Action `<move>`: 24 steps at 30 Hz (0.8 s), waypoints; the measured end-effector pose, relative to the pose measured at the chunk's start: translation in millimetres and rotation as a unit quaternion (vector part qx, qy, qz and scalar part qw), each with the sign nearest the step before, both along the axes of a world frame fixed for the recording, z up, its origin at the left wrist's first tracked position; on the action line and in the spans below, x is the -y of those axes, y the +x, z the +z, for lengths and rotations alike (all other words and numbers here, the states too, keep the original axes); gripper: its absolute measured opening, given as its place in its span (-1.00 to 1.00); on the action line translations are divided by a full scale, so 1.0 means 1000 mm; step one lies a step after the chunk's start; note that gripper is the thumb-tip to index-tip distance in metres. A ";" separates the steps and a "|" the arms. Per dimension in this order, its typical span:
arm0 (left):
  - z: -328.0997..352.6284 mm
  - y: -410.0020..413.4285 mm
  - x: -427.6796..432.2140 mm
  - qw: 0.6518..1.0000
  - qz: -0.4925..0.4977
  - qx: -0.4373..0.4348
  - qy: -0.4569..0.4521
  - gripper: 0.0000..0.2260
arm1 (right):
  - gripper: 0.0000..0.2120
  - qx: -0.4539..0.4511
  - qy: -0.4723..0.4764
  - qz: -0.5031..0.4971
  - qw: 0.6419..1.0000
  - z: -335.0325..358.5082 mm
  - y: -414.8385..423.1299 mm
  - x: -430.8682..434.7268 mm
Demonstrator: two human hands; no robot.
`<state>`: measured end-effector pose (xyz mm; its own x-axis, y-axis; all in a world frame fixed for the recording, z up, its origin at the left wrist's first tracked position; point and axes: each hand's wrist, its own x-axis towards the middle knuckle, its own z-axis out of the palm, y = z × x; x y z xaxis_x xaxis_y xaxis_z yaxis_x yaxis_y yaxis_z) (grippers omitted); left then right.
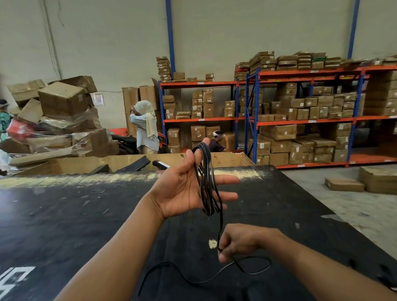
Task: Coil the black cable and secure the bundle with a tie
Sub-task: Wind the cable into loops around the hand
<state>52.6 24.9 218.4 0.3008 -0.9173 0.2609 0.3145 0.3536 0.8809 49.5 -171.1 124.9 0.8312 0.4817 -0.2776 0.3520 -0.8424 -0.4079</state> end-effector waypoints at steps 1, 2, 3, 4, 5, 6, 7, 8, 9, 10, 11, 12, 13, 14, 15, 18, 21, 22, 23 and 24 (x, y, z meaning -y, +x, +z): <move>-0.001 -0.002 0.001 1.000 -0.013 0.002 0.005 -0.60 | -0.87 0.008 0.003 -0.005 1.000 0.001 0.000 0.000; -0.003 -0.004 0.003 0.999 -0.029 0.007 0.013 -0.60 | -0.88 0.022 0.014 -0.019 0.999 0.003 0.000 0.002; -0.006 -0.005 0.004 0.999 -0.047 0.012 0.026 -0.60 | -0.85 0.040 0.033 -0.038 0.998 0.008 0.001 0.004; -0.009 -0.007 0.005 0.997 -0.066 0.015 0.040 -0.60 | -0.80 0.064 0.054 -0.053 0.995 0.015 0.003 0.006; -0.012 -0.008 0.006 0.995 -0.084 0.011 0.054 -0.60 | -0.75 0.092 0.069 -0.062 0.991 0.024 0.005 0.010; -0.016 -0.009 0.006 0.993 -0.097 0.000 0.068 -0.60 | -0.73 0.121 0.077 -0.069 0.987 0.034 0.008 0.014; -0.021 -0.010 0.006 0.991 -0.102 -0.010 0.082 -0.59 | -0.75 0.147 0.077 -0.076 0.983 0.045 0.011 0.018; -0.025 -0.010 0.005 0.990 -0.100 -0.015 0.099 -0.59 | -0.80 0.165 0.075 -0.083 0.980 0.056 0.015 0.023; -0.030 -0.009 0.003 0.989 -0.095 -0.016 0.116 -0.60 | -0.85 0.173 0.072 -0.087 0.978 0.067 0.018 0.026; -0.034 -0.008 0.002 0.987 -0.091 -0.017 0.133 -0.60 | -0.89 0.178 0.066 -0.084 0.978 0.078 0.021 0.029; -0.038 -0.007 0.001 0.984 -0.089 -0.028 0.149 -0.60 | -0.91 0.185 0.056 -0.079 0.978 0.088 0.024 0.031; -0.041 -0.006 0.002 0.982 -0.085 -0.039 0.166 -0.61 | -0.93 0.198 0.042 -0.075 0.976 0.097 0.026 0.033; -0.043 -0.005 0.002 0.979 -0.081 -0.043 0.182 -0.62 | -0.94 0.216 0.029 -0.075 0.973 0.106 0.027 0.035; -0.046 -0.003 0.003 0.976 -0.078 -0.040 0.198 -0.60 | -0.94 0.238 0.021 -0.077 0.968 0.116 0.028 0.036; -0.048 -0.002 0.003 0.973 -0.076 -0.036 0.213 -0.60 | -0.94 0.255 0.017 -0.076 0.964 0.125 0.028 0.037; -0.053 0.001 0.005 0.967 -0.067 -0.030 0.245 -0.63 | -0.94 0.272 -0.003 -0.060 0.960 0.145 0.025 0.034; -0.053 0.003 0.007 0.964 -0.040 -0.020 0.264 -0.63 | -0.90 0.288 -0.020 -0.063 0.955 0.151 0.019 0.029; -0.053 0.004 0.005 0.964 -0.019 -0.028 0.265 -0.61 | -0.89 0.297 -0.016 -0.069 0.952 0.152 0.017 0.028; -0.053 0.007 0.003 0.964 0.008 -0.039 0.263 -0.59 | -0.88 0.306 -0.012 -0.075 0.949 0.152 0.015 0.026; -0.053 0.010 0.000 0.964 0.036 -0.050 0.260 -0.58 | -0.87 0.311 -0.007 -0.080 0.947 0.153 0.012 0.025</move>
